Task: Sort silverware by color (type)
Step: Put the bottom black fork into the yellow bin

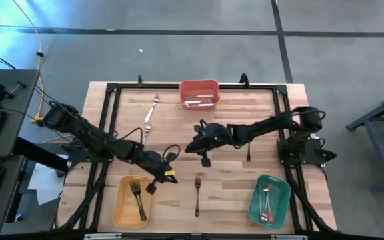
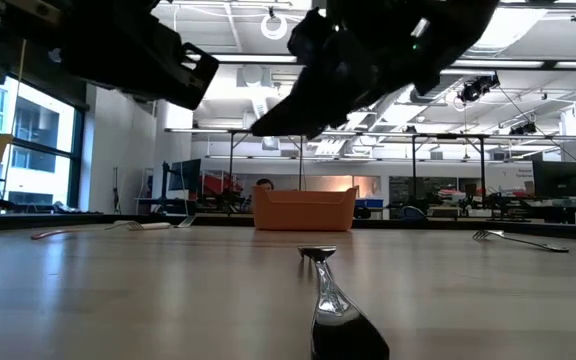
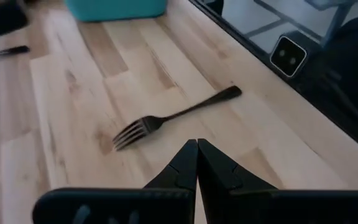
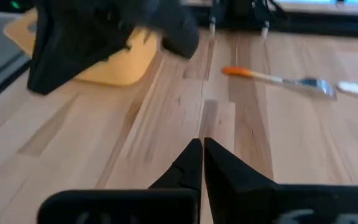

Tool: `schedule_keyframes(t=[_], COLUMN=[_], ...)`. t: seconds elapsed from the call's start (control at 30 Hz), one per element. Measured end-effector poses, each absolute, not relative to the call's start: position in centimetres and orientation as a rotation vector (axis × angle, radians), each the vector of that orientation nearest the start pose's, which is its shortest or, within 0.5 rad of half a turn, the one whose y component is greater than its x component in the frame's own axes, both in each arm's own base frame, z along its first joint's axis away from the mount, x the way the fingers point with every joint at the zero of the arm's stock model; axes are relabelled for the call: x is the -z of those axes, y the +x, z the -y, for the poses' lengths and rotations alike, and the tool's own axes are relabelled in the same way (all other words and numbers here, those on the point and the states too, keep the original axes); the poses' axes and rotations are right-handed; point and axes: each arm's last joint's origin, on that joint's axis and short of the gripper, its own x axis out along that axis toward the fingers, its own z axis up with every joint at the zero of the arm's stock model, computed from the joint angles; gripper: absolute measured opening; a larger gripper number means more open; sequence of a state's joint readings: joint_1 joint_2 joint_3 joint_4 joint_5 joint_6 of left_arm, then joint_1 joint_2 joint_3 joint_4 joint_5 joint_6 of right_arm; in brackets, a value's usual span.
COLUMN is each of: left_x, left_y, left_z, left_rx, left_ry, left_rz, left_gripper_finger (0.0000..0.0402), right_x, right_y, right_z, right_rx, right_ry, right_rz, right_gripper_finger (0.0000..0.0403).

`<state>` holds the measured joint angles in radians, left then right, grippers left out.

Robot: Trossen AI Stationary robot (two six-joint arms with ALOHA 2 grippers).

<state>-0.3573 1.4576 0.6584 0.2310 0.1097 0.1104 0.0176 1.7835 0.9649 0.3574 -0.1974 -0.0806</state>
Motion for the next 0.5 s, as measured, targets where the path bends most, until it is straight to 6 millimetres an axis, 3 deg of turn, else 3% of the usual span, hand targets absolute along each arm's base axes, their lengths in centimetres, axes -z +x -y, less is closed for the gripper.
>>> schedule_keyframes(t=[0.3,0.4,0.5], left_x=[-16.8,-16.9,-16.9], left_y=[28.5,28.6,28.6], left_z=[11.7,11.9,12.1], left_rx=[0.512,0.517,0.519], left_ry=[0.193,0.186,0.172], left_rz=[-0.628,-0.626,-0.628], left_gripper_finger=[0.0000,0.0000,0.0000], right_x=[-16.3,-14.3,-13.0], right_y=[38.1,36.3,33.3], right_z=[0.3,0.5,0.5], right_rx=[-0.216,-0.152,-0.112], right_ry=[-0.052,-0.012,0.049], right_rz=[-0.254,-0.222,-0.208], right_gripper_finger=[0.0000,0.0000,0.0000])
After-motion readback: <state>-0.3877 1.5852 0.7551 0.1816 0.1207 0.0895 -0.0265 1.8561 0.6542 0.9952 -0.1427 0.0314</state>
